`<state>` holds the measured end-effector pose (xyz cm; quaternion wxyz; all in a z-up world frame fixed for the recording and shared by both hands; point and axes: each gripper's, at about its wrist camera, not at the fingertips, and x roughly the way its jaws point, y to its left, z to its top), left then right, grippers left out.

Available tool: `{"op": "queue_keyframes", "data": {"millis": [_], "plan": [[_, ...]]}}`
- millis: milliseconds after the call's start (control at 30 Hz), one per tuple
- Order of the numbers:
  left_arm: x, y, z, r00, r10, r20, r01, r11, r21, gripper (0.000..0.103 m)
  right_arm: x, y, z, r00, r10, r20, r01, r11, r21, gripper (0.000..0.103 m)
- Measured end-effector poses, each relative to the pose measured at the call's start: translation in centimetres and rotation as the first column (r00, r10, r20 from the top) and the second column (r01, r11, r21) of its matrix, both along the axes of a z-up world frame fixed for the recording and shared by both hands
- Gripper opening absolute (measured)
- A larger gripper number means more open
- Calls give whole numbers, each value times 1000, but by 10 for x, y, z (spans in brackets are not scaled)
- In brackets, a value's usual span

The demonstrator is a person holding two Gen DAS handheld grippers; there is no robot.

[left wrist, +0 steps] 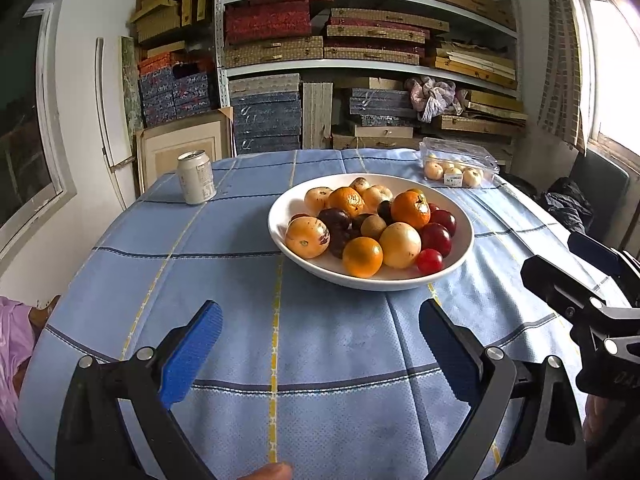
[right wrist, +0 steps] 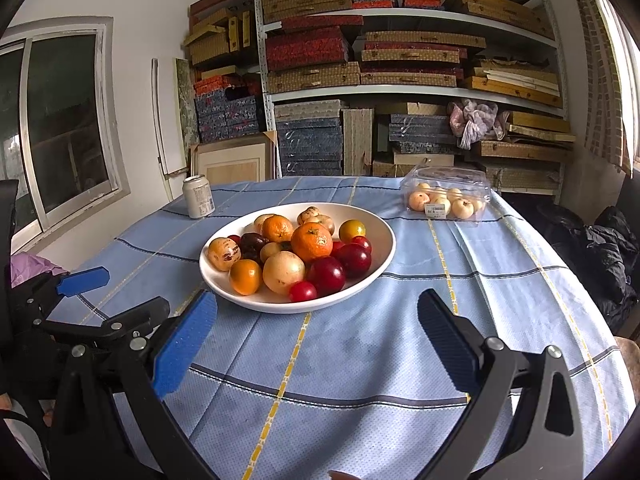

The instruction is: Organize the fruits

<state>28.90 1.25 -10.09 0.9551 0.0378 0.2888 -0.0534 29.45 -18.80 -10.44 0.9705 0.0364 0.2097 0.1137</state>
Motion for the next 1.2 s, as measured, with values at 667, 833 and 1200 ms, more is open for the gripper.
{"op": "queue_keyframes", "data": {"millis": [667,833,1200], "plan": [[3,0,-4,1000,-1,-20,0,1000,-3,99,1,1,-4,1000,4,-11,-4,1000,0,99],[3,0,-4,1000,-1,-22,1,1000,-4,99,1,1,-3,1000,4,-11,-4,1000,0,99],[3,-1,-6,1000,-5,-22,5,1000,-2,99,1,2,-3,1000,4,-12,-4,1000,0,99]]}}
